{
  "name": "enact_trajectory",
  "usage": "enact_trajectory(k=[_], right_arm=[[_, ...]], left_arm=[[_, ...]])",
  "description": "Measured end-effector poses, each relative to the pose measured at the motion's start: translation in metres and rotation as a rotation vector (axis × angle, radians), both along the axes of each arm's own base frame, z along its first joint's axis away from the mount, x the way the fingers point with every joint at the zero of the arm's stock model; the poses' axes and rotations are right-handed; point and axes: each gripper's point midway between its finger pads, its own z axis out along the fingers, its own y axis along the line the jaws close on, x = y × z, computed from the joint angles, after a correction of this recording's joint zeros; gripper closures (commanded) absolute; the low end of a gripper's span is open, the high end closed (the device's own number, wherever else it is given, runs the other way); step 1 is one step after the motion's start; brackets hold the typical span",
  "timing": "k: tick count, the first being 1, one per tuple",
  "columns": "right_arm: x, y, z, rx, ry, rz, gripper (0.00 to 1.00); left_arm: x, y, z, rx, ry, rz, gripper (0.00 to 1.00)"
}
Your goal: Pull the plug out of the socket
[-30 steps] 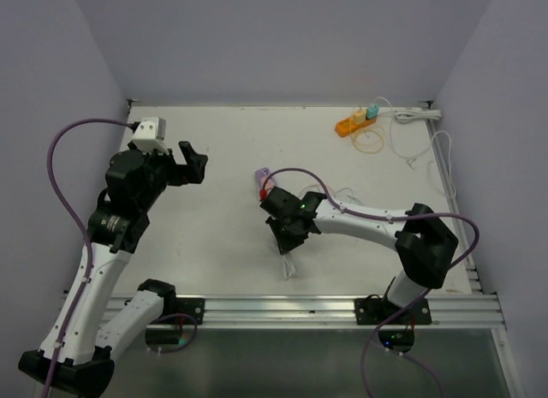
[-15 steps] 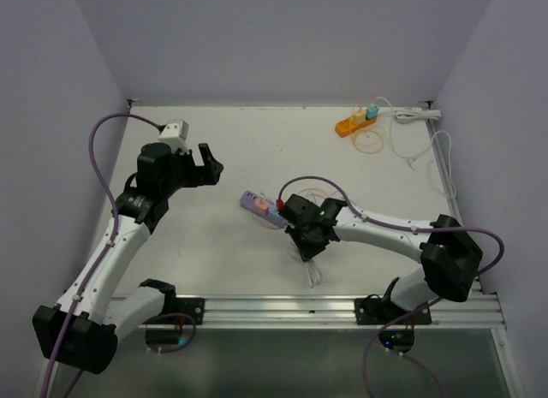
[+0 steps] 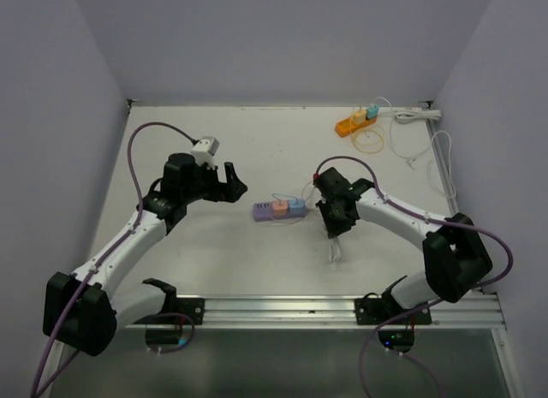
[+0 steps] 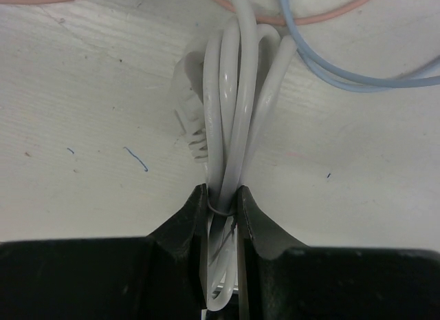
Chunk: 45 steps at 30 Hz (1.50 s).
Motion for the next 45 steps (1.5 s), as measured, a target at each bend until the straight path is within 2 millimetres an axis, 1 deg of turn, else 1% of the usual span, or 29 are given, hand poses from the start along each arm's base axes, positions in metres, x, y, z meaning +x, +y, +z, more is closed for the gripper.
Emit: enact_trajectory(k=[4, 5, 7, 11, 16, 19, 21, 23, 26, 31, 34, 35, 39, 45], right_arm=[[0.012, -0.009, -0.001, -0.015, 0.005, 0.021, 0.9], [0.016, -0.01, -0.001, -0.014, 0.007, 0.017, 0.82], [0.024, -0.011, 0.0, -0.003, 0.001, 0.005, 0.74], [0.038, -0.01, 0.004, 0.012, -0.02, -0.014, 0.65], [0.061, -0.004, 0.015, 0.07, -0.076, -0.042, 0.54], [0.068, -0.002, 0.018, 0.097, -0.092, -0.052, 0.52], [0.07, 0.001, 0.019, 0.117, -0.095, -0.054, 0.51], [0.073, 0.005, 0.021, 0.136, -0.109, -0.062, 0.51], [0.08, 0.011, 0.026, 0.177, -0.136, -0.08, 0.51], [0.093, 0.012, 0.029, 0.206, -0.172, -0.117, 0.53], [0.1, 0.012, 0.023, 0.211, -0.169, -0.148, 0.53], [0.102, 0.012, 0.02, 0.213, -0.166, -0.159, 0.53], [0.108, 0.013, 0.009, 0.207, -0.159, -0.189, 0.53], [0.117, 0.007, 0.003, 0.158, -0.175, -0.202, 0.52]], left_arm=[[-0.009, -0.017, 0.004, -0.009, -0.03, -0.073, 0.0], [-0.011, -0.02, 0.006, -0.009, -0.045, -0.089, 0.0], [-0.013, -0.027, 0.008, -0.009, -0.069, -0.115, 0.01], [-0.02, -0.042, 0.008, 0.013, -0.105, -0.177, 0.01], [-0.028, -0.061, -0.002, 0.09, -0.129, -0.261, 0.01], [-0.03, -0.069, -0.002, 0.115, -0.146, -0.294, 0.01], [-0.028, -0.071, 0.0, 0.127, -0.161, -0.297, 0.02], [-0.025, -0.072, 0.003, 0.139, -0.174, -0.296, 0.02], [-0.025, -0.08, 0.003, 0.159, -0.183, -0.317, 0.02], [-0.029, -0.088, 0.002, 0.185, -0.192, -0.347, 0.02], [-0.03, -0.088, 0.002, 0.196, -0.194, -0.35, 0.03], [-0.03, -0.089, 0.002, 0.197, -0.194, -0.352, 0.05], [-0.031, -0.091, -0.002, 0.205, -0.183, -0.36, 0.05], [-0.034, -0.097, -0.01, 0.22, -0.163, -0.377, 0.05]])
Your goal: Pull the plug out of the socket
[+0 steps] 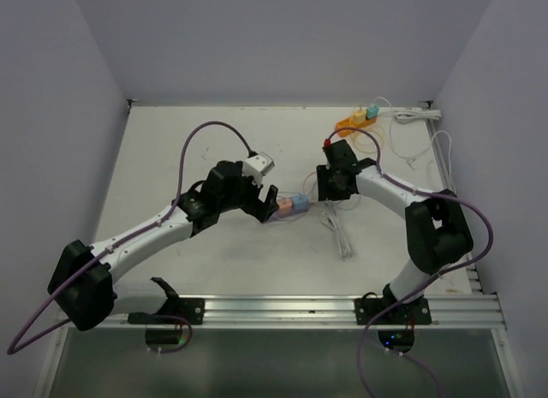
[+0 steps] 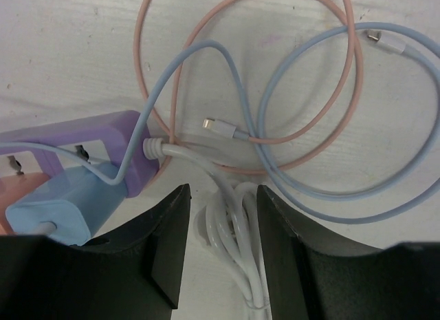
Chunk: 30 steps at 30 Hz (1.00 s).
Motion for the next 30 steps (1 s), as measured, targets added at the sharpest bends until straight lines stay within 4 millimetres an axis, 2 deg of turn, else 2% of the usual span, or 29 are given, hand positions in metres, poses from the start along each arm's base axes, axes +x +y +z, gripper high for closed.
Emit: enact_trajectory(k=[3, 9, 12, 18, 24, 30], right_arm=[[0.006, -0.001, -0.005, -0.021, -0.004, 0.001, 0.54], [0.003, 0.0, -0.022, -0.036, 0.033, 0.039, 0.6], [0.003, 0.002, -0.026, -0.03, 0.034, 0.06, 0.72], [0.003, 0.005, -0.029, -0.018, 0.027, 0.085, 0.87], [0.003, 0.004, -0.029, -0.022, 0.024, 0.099, 0.86], [0.003, 0.004, -0.029, -0.023, 0.024, 0.105, 0.84]], left_arm=[[-0.001, -0.002, -0.005, 0.011, 0.008, -0.002, 0.05], [0.003, -0.009, -0.013, 0.03, 0.026, -0.012, 0.06], [0.006, -0.014, -0.014, 0.037, 0.025, -0.021, 0.07], [0.009, -0.021, -0.021, 0.052, 0.027, -0.039, 0.09], [0.013, -0.028, -0.033, 0.076, 0.045, -0.056, 0.12], [0.014, -0.039, -0.039, 0.087, 0.033, -0.085, 0.23]])
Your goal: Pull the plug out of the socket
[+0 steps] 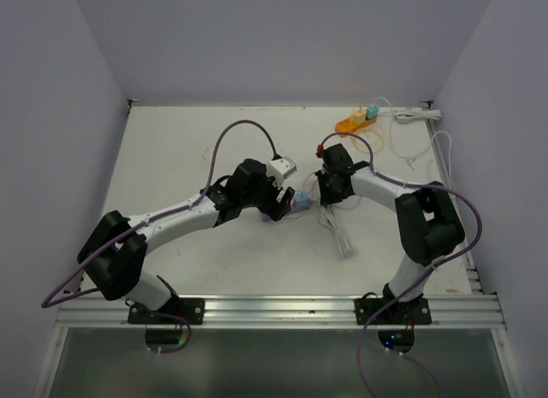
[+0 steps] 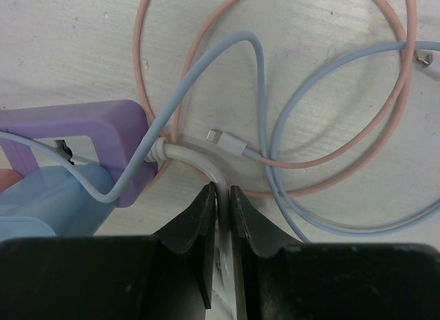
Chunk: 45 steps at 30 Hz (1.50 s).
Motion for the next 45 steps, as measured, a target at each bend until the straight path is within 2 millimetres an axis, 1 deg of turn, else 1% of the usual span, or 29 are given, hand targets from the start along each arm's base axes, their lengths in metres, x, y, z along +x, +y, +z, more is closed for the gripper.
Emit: enact_trajectory(k=[1, 2, 3, 6, 7, 11, 12, 15, 20, 23, 29, 32, 34, 36, 38, 39, 40, 41, 43, 44, 45], right_arm=[[0.0, 0.0, 0.0, 0.001, 0.001, 0.001, 0.84], [0.0, 0.0, 0.0, 0.002, 0.001, 0.002, 0.84], [0.0, 0.001, 0.0, 0.005, 0.002, 0.003, 0.84], [-0.001, 0.002, 0.0, 0.01, 0.004, 0.005, 0.83], [-0.001, 0.002, 0.0, 0.015, 0.006, 0.007, 0.83], [-0.001, 0.005, 0.001, 0.029, 0.006, 0.012, 0.83], [-0.001, 0.005, 0.001, 0.031, 0.007, 0.013, 0.83], [-0.001, 0.007, 0.001, 0.04, 0.008, 0.017, 0.83], [-0.001, 0.008, 0.002, 0.048, 0.007, 0.021, 0.83], [-0.001, 0.009, 0.002, 0.05, 0.006, 0.022, 0.83], [-0.002, 0.01, 0.003, 0.061, 0.0, 0.026, 0.82], [-0.006, 0.011, 0.003, 0.075, 0.002, 0.033, 0.82], [-0.007, 0.012, 0.003, 0.079, 0.002, 0.035, 0.81], [-0.007, 0.012, 0.004, 0.082, 0.002, 0.037, 0.8], [-0.007, 0.012, 0.005, 0.085, 0.0, 0.038, 0.78], [-0.008, 0.012, 0.005, 0.086, 0.0, 0.039, 0.77], [-0.007, 0.013, 0.005, 0.088, -0.001, 0.04, 0.76], [-0.008, 0.013, 0.006, 0.091, -0.001, 0.044, 0.75], [-0.008, 0.014, 0.007, 0.097, -0.005, 0.05, 0.72], [-0.009, 0.015, 0.008, 0.102, -0.009, 0.053, 0.69], [-0.01, 0.015, 0.01, 0.107, -0.014, 0.055, 0.68]], left_arm=[[0.0, -0.003, 0.0, -0.002, -0.006, -0.007, 0.3], [0.0, -0.005, 0.0, -0.005, -0.012, -0.012, 0.33], [0.002, -0.007, -0.001, -0.006, -0.024, -0.02, 0.36], [0.006, -0.013, -0.002, -0.002, -0.059, -0.043, 0.39], [0.008, -0.014, -0.003, 0.002, -0.071, -0.048, 0.42], [0.013, -0.015, -0.006, 0.021, -0.104, -0.067, 0.44], [0.014, -0.016, -0.007, 0.022, -0.11, -0.071, 0.46], [0.015, -0.016, -0.009, 0.029, -0.125, -0.082, 0.46], [0.016, -0.016, -0.019, 0.048, -0.118, -0.088, 0.46], [0.017, -0.015, -0.025, 0.066, -0.119, -0.09, 0.44], [0.02, -0.012, -0.036, 0.096, -0.114, -0.08, 0.46], [0.021, -0.013, -0.044, 0.104, -0.105, -0.081, 0.47], [0.022, -0.013, -0.049, 0.11, -0.1, -0.08, 0.52], [0.022, -0.013, -0.052, 0.115, -0.097, -0.079, 0.55], [0.022, -0.013, -0.054, 0.12, -0.095, -0.078, 0.62], [0.022, -0.013, -0.054, 0.119, -0.095, -0.079, 0.69], [0.022, -0.013, -0.054, 0.118, -0.094, -0.082, 0.7], [0.021, -0.013, -0.054, 0.118, -0.096, -0.086, 0.75], [0.021, -0.014, -0.054, 0.118, -0.097, -0.09, 0.77], [0.021, -0.014, -0.054, 0.118, -0.096, -0.092, 0.79], [0.021, -0.014, -0.054, 0.117, -0.096, -0.093, 0.84]])
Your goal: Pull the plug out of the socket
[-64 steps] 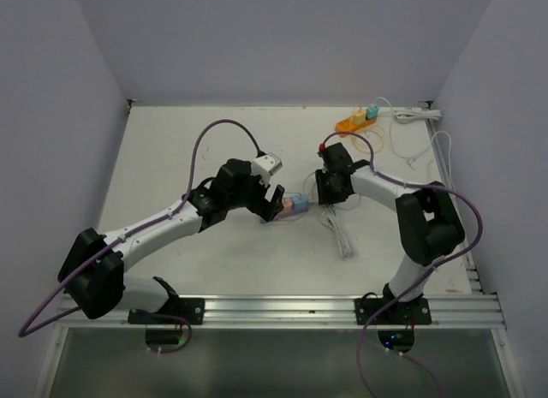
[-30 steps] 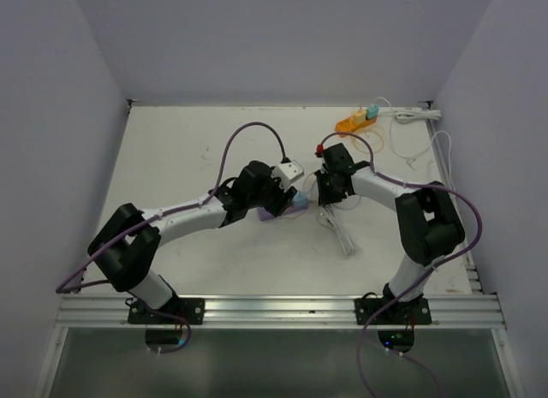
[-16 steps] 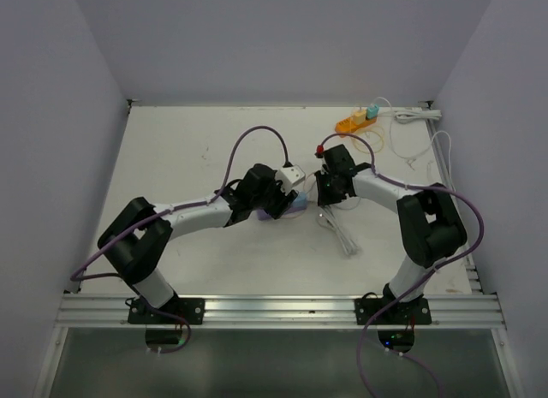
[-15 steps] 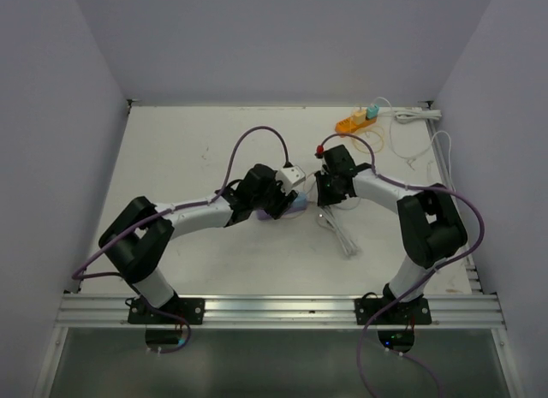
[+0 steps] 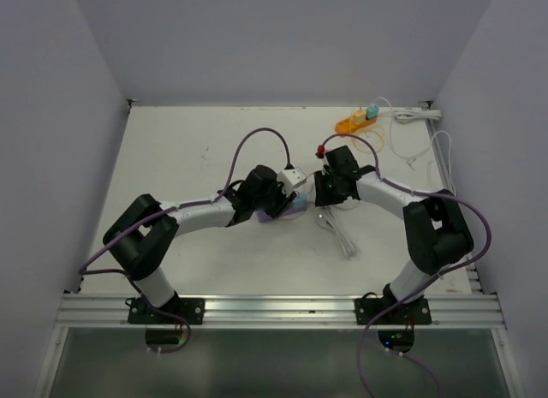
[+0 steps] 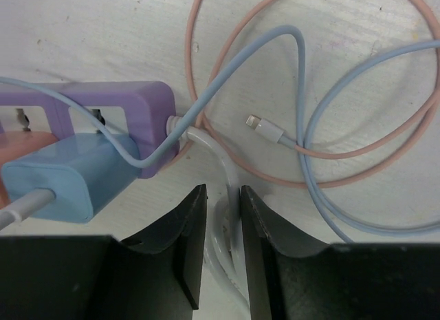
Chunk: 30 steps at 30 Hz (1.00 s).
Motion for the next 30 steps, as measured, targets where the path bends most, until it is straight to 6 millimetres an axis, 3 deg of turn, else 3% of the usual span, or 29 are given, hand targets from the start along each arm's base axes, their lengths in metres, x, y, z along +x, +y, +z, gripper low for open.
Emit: enact_trajectory(k=[6, 12, 17, 30], right_arm=[[0.0, 0.005, 0.028, 0.056, -0.066, 0.014, 0.61], [0.005, 0.024, 0.058, 0.161, -0.146, 0.079, 0.58], [0.0, 0.033, 0.056, 0.212, -0.15, 0.132, 0.54], [0.002, 0.043, 0.05, 0.255, -0.145, 0.16, 0.57]], left_arm=[[-0.001, -0.001, 0.0, -0.002, 0.002, -0.006, 0.87], [-0.001, -0.001, 0.0, -0.003, 0.003, -0.006, 0.87], [-0.001, -0.001, 0.0, -0.004, 0.003, -0.007, 0.87], [-0.002, -0.002, 0.0, -0.008, 0.007, -0.012, 0.9]])
